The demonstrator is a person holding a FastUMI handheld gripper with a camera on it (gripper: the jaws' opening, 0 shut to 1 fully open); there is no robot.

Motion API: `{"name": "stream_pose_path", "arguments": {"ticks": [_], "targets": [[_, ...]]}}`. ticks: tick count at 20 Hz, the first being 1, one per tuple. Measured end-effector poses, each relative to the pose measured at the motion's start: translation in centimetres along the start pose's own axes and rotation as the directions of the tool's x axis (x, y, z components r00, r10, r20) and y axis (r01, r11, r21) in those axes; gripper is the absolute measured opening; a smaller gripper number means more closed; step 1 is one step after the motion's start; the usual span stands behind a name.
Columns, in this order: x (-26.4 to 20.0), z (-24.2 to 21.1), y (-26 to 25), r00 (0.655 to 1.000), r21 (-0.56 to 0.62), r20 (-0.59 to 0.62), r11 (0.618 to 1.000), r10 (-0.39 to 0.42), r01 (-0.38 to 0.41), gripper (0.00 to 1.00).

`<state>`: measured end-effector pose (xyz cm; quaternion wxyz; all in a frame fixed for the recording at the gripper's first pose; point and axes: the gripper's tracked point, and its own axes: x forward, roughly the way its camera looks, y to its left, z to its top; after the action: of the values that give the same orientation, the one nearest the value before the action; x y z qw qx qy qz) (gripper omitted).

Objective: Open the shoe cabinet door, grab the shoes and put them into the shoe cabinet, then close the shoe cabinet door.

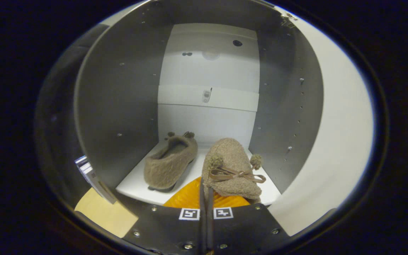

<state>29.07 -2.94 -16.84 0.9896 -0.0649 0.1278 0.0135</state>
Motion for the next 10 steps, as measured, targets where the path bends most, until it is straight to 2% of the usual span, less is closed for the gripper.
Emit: {"name": "stream_pose_path", "arguments": {"ticks": [4,10], "targets": [[4.2,-0.2,-0.9,0.999,0.002,-0.029,1.000,-0.026,0.026,0.00],[8.4,1.1,-1.0,1.000,0.007,-0.023,1.000,-0.011,0.011,0.00]]}}
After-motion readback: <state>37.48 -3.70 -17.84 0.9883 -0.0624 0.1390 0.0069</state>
